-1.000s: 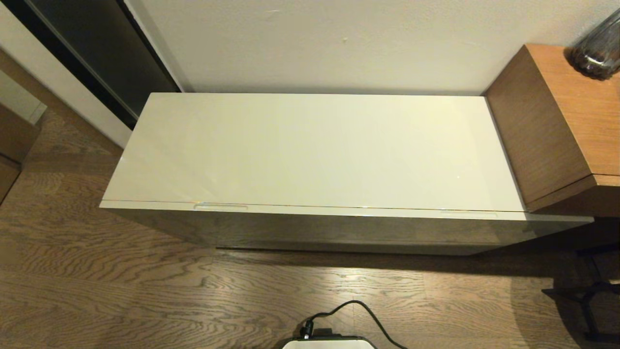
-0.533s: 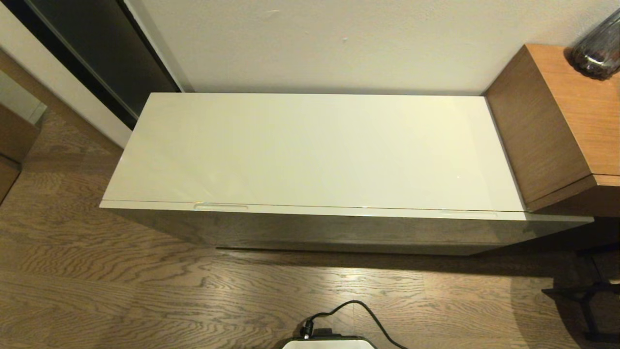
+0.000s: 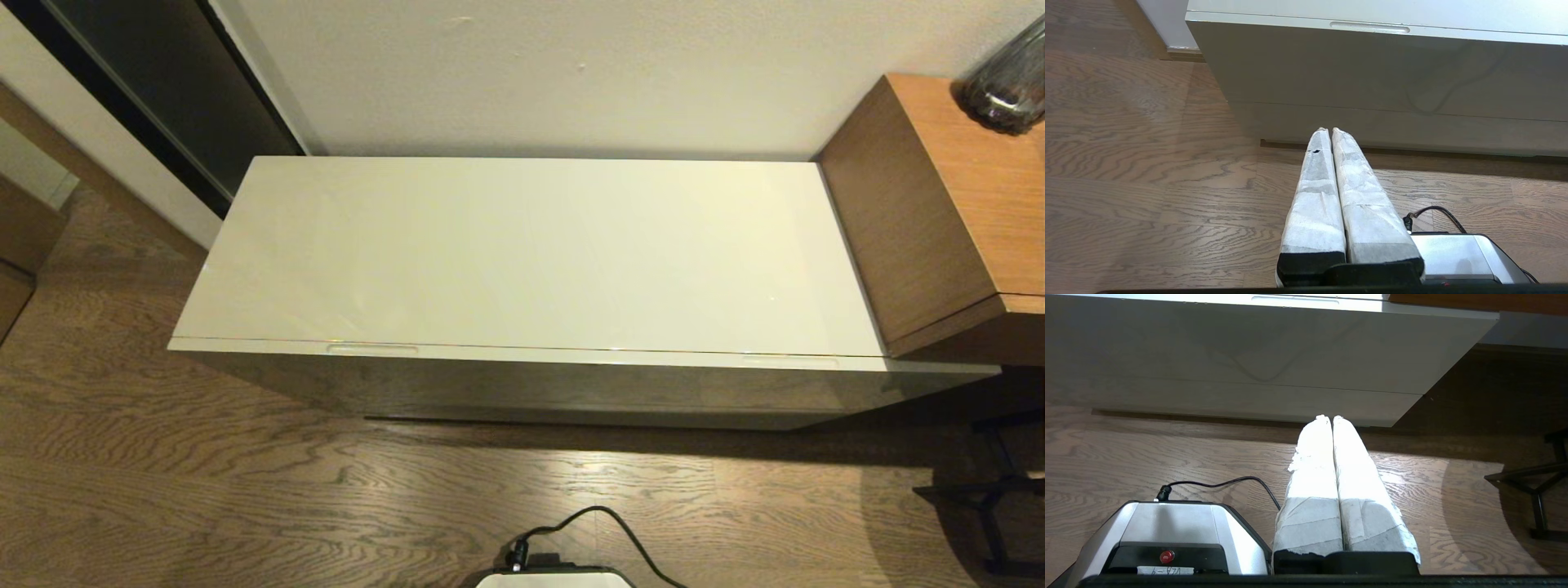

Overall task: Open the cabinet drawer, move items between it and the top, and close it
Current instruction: Open the drawer

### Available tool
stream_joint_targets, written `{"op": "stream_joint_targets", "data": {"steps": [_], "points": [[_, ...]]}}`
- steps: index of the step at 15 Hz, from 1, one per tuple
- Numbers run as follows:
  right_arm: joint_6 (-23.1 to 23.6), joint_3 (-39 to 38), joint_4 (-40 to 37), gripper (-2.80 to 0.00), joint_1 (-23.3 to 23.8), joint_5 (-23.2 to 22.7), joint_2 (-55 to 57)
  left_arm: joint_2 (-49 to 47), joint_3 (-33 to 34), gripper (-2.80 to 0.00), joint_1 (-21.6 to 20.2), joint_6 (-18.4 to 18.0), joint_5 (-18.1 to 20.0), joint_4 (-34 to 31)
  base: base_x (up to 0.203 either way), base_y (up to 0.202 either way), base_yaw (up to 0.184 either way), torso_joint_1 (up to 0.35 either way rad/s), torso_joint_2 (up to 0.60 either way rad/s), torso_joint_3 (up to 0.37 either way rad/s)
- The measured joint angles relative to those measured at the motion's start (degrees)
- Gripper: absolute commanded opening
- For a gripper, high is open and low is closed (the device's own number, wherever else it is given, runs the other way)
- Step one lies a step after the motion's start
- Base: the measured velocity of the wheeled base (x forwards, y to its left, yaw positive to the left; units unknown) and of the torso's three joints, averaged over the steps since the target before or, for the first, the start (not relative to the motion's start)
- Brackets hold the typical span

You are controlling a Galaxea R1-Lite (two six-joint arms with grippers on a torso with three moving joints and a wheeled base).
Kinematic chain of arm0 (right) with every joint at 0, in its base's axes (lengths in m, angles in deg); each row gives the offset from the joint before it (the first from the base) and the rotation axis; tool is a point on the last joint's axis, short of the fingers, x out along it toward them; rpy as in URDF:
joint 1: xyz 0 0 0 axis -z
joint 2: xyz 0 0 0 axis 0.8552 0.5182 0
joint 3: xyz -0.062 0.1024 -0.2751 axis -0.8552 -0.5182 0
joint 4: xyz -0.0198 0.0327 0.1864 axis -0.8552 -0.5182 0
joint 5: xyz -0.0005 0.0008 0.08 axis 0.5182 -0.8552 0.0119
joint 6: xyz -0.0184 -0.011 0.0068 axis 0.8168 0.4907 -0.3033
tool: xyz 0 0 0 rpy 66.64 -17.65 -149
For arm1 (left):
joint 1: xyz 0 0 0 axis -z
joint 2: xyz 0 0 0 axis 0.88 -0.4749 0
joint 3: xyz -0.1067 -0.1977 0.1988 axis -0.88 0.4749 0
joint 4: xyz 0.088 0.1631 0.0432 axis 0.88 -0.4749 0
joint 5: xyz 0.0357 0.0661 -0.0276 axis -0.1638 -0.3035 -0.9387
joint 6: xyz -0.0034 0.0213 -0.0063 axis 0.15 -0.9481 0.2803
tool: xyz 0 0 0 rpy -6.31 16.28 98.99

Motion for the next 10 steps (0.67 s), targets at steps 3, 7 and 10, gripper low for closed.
{"op": "stream_joint_targets", "data": {"steps": [3,7,10], "points": [[0.0,0.0,0.0,-2.8,0.0,0.0,0.0,0.0,0.0,-2.8,0.1,0.0,0.0,0.0,0.0,0.0,0.0,0.0,0.0,0.0],[-0.2,0.0,0.0,-2.8,0.0,0.1,0.0,0.0,0.0,-2.8,0.0,0.0,0.0,0.0,0.0,0.0,0.0,0.0,0.0,0.0],[0.6,0.0,0.1,-2.8,0.0,0.5,0.0,0.0,0.0,-2.8,0.0,0.0,0.0,0.0,0.0,0.0,0.0,0.0,0.0,0.0]]}}
